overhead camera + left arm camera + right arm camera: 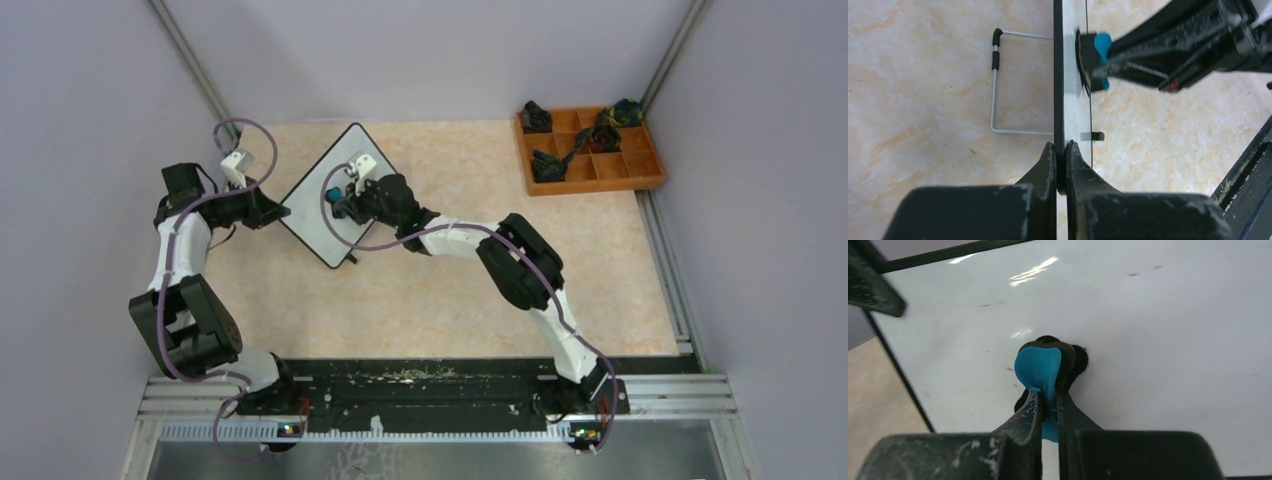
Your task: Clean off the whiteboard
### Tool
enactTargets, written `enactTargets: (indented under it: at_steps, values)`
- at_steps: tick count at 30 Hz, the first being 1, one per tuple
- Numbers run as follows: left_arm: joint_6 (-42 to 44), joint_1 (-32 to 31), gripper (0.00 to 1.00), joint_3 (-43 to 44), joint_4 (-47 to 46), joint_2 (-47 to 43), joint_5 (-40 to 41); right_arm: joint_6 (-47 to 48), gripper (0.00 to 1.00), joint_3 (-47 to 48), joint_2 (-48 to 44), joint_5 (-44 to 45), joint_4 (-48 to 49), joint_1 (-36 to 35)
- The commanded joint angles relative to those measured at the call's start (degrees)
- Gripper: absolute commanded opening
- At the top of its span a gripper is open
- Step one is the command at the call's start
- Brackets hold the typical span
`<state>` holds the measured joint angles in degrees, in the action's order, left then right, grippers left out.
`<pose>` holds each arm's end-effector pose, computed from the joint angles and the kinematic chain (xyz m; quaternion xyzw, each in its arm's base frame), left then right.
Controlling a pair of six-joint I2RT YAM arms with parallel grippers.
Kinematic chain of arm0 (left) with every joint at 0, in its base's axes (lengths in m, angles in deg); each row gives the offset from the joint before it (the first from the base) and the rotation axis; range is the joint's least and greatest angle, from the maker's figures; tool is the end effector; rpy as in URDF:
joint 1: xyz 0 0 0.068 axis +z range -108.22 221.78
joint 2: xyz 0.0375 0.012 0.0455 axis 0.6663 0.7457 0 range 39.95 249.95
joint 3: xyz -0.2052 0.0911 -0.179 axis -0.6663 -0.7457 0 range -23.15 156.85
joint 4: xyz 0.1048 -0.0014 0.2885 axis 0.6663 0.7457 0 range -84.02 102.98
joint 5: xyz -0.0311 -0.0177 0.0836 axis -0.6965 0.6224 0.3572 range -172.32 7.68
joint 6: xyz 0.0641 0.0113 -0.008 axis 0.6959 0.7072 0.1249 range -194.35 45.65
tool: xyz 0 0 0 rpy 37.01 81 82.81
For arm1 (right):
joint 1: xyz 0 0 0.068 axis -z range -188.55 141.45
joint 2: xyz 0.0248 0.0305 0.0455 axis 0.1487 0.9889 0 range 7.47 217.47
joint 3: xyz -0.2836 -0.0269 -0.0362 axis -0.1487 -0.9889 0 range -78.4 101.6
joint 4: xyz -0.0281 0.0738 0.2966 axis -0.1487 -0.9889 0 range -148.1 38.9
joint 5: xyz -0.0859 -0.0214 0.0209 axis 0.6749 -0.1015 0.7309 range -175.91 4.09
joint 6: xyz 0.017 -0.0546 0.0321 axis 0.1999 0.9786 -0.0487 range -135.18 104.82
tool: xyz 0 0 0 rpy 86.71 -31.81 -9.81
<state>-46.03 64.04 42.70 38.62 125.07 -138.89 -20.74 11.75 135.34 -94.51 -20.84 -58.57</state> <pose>0.3457 0.0950 0.2706 0.1983 0.8230 -0.2823 0.4512 0.3692 0.4522 0.1856 -0.3294 0.6751 0.3565 0.5555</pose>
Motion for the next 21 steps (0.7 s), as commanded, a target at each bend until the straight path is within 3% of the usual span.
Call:
enactTargets:
  at_steps: [1, 12, 21]
  values:
    - [6.48, -1.05, 0.00, -1.60, 6.41, 0.66, 3.07, 2.36, 0.00, 3.28, 0.48, 10.52, -2.93, 6.50]
    - [6.72, -1.00, 0.00, -0.98, 7.19, 1.01, 3.15, 2.65, 0.00, 15.33, 7.14, 8.53, -9.53, 12.06]
    - [6.58, -1.04, 0.00, -1.01, 7.00, 1.25, 2.63, 0.50, 0.00, 11.16, 4.83, 4.69, -7.29, 12.57]
